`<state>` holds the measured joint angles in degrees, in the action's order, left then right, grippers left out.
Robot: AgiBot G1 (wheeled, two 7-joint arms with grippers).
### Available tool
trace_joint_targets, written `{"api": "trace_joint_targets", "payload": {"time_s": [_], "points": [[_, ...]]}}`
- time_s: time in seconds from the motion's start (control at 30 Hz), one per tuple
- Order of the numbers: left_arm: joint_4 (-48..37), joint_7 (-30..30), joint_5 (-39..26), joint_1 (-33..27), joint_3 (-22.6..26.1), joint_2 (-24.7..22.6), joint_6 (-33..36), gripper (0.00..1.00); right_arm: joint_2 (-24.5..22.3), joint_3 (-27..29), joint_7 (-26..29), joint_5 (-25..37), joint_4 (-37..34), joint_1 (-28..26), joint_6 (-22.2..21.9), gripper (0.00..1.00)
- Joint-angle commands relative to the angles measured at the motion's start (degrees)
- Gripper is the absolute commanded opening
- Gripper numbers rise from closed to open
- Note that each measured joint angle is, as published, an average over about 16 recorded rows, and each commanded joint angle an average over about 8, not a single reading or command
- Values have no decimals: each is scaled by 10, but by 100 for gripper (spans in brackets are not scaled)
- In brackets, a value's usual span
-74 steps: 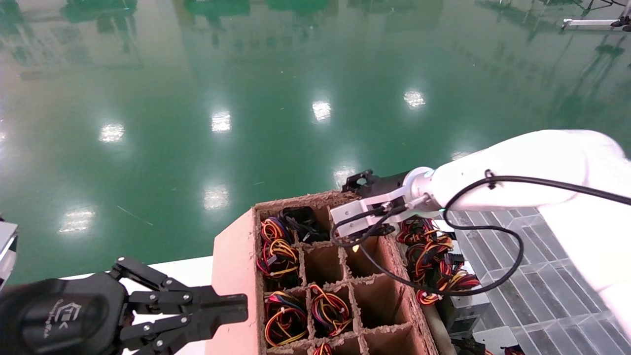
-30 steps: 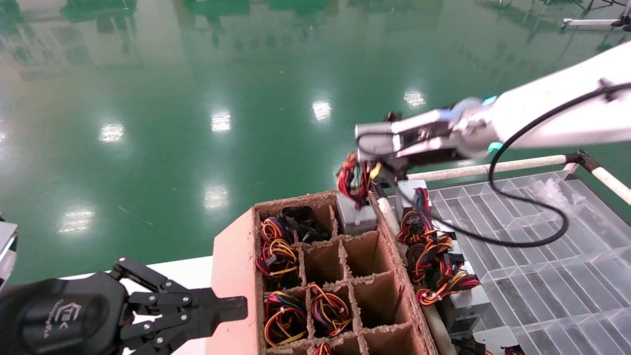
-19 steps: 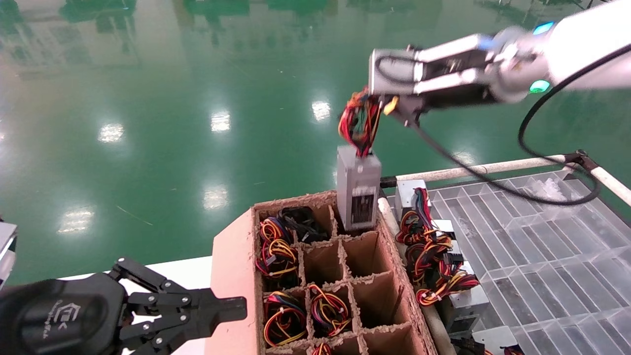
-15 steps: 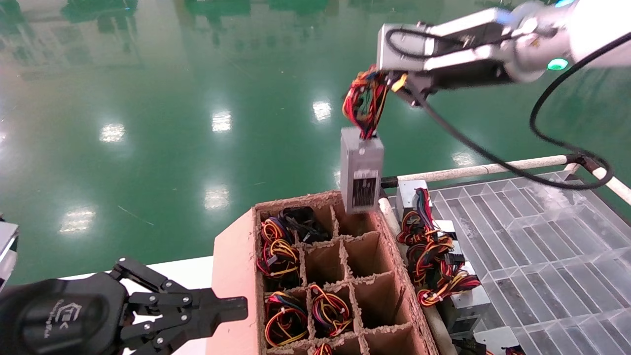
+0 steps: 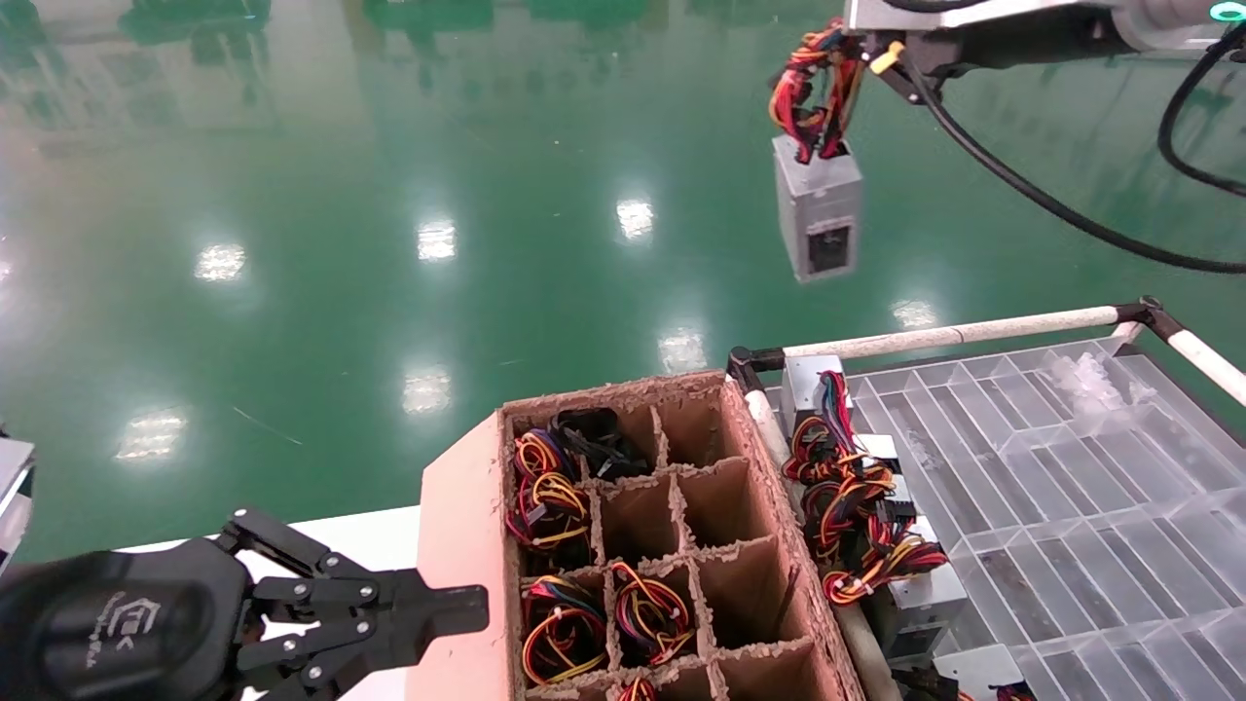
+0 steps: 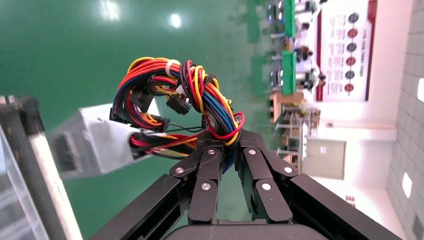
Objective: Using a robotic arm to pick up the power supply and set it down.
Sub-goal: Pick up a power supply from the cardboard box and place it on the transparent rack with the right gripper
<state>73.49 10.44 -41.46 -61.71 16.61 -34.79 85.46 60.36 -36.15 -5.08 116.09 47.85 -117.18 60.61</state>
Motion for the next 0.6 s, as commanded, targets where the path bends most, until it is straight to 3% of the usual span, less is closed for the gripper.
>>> {"api": "trace_joint_targets", "payload": {"time_s": [0.03,0.6], "points": [[0,0,0,0,0,0,0,100,1,-3,-17,6,-21,-7,-7,0],[0,0,0,0,1,0,0,100,3,-15,-99,17,-136,17,-47,0]]}}
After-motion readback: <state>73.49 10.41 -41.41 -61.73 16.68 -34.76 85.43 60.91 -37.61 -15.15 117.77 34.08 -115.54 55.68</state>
